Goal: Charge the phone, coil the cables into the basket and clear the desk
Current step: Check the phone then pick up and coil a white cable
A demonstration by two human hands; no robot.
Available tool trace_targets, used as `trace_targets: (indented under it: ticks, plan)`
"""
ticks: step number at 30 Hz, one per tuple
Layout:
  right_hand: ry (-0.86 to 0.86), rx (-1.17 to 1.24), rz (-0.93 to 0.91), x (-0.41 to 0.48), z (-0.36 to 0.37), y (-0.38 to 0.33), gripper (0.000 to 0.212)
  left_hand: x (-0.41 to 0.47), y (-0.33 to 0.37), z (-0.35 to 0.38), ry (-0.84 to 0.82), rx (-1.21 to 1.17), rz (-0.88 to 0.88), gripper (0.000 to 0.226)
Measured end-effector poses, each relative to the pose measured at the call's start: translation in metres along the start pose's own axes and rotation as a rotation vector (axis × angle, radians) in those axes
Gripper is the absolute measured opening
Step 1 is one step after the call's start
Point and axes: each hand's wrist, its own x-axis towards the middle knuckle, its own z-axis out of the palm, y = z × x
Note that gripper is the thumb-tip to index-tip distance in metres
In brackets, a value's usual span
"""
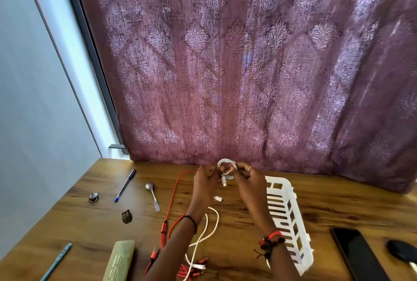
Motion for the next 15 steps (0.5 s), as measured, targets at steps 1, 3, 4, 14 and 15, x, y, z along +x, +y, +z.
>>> trace_targets:
  ticks: [1,3,4,14,15]
  plan:
    - [-0.031,0.034,0.017,0.000,-0.001,-0.001,0.005,0.002,-0.001,-0.001,-0.019,0.005,0.004,0.013]
    - [-0.107,0.159,0.069,0.003,-0.005,-0.001,0.013,0.004,-0.002,-0.005,-0.057,0.026,0.034,0.016]
    - [-0.160,0.242,0.093,0.005,-0.008,0.000,0.019,0.004,-0.002,-0.006,-0.066,0.026,0.046,0.017]
    - [-0.160,0.225,0.108,0.013,-0.011,0.009,0.048,0.007,0.009,-0.003,-0.115,0.114,0.148,0.010]
    - [-0.124,0.152,0.087,0.011,-0.011,0.009,0.049,0.007,0.008,-0.003,-0.109,0.151,0.155,0.010]
